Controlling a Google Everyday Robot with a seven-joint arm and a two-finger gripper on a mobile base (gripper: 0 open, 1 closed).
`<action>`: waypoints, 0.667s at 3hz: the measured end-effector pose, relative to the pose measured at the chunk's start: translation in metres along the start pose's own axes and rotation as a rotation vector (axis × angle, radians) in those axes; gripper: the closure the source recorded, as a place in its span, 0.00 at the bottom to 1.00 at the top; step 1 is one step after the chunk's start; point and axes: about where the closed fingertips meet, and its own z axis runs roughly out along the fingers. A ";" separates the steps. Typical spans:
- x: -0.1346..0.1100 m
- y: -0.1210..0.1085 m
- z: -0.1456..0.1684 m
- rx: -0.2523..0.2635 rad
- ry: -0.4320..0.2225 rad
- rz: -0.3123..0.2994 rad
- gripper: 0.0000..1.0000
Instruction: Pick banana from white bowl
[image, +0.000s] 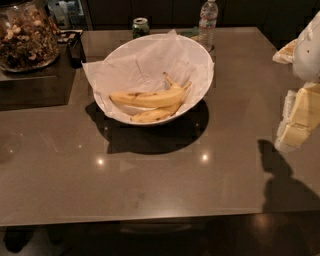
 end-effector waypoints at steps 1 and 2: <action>0.000 0.000 0.000 0.000 0.000 0.000 0.00; -0.009 -0.006 -0.002 0.019 -0.060 0.004 0.00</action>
Offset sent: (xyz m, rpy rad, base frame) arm 0.0155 0.0148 0.0077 0.1285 -0.0589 0.0186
